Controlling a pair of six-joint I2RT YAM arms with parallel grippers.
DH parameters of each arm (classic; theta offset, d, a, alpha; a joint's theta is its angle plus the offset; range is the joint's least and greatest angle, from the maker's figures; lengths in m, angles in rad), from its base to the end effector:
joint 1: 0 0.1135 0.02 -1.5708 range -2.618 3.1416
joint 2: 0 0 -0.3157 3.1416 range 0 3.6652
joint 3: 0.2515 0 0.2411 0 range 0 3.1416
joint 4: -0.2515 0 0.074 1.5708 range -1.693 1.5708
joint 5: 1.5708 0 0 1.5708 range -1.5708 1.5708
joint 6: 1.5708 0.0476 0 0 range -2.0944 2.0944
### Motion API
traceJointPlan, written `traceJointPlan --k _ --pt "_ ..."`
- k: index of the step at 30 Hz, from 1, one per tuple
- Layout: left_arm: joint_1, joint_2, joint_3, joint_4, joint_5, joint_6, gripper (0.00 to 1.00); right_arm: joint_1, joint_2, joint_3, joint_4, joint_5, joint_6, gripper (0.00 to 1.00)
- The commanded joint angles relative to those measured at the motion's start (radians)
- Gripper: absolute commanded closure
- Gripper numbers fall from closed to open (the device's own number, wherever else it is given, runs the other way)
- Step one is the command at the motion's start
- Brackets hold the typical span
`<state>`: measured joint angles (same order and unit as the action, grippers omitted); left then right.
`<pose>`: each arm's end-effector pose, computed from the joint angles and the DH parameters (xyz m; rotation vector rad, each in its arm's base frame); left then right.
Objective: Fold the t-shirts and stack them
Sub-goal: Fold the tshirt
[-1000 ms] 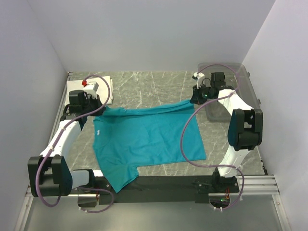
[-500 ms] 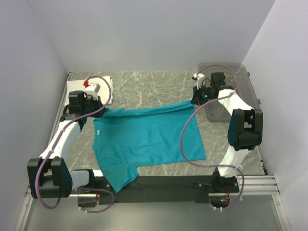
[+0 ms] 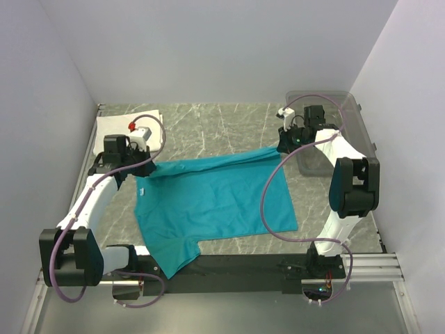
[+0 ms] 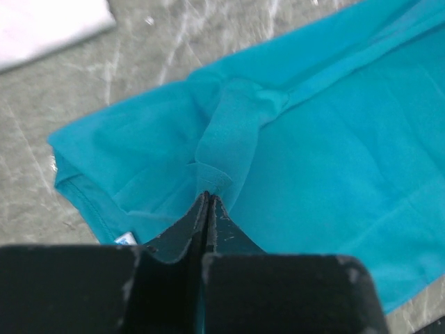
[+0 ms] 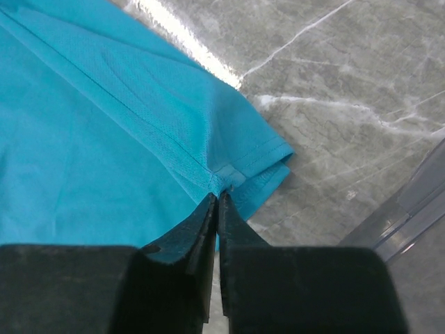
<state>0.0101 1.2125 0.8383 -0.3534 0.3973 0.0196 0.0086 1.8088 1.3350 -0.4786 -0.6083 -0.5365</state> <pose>0.2368 -0.0160 0.3012 0.2147 2.2579 -0.4396 0.3949 0.0306 0.2750 -0.8591 2.1988 0.5160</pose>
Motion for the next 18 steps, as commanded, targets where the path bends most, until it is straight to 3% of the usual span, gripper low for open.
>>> traceJointPlan --k 1,6,7,18 --pt "-0.035 -0.004 0.058 -0.07 0.009 0.04 0.95 -0.004 -0.04 0.001 -0.035 0.013 -0.069 0.88" --pt "-0.087 0.004 0.062 -0.096 -0.037 0.056 0.96 -0.002 -0.112 -0.02 -0.084 -0.024 -0.146 0.59" --pt "-0.09 0.005 0.061 -0.091 -0.037 0.056 0.96 -0.004 -0.117 -0.014 -0.098 -0.039 -0.154 0.57" --pt "-0.096 0.012 0.056 -0.093 -0.035 0.063 0.99 0.02 -0.043 0.061 -0.193 -0.062 -0.102 0.54"
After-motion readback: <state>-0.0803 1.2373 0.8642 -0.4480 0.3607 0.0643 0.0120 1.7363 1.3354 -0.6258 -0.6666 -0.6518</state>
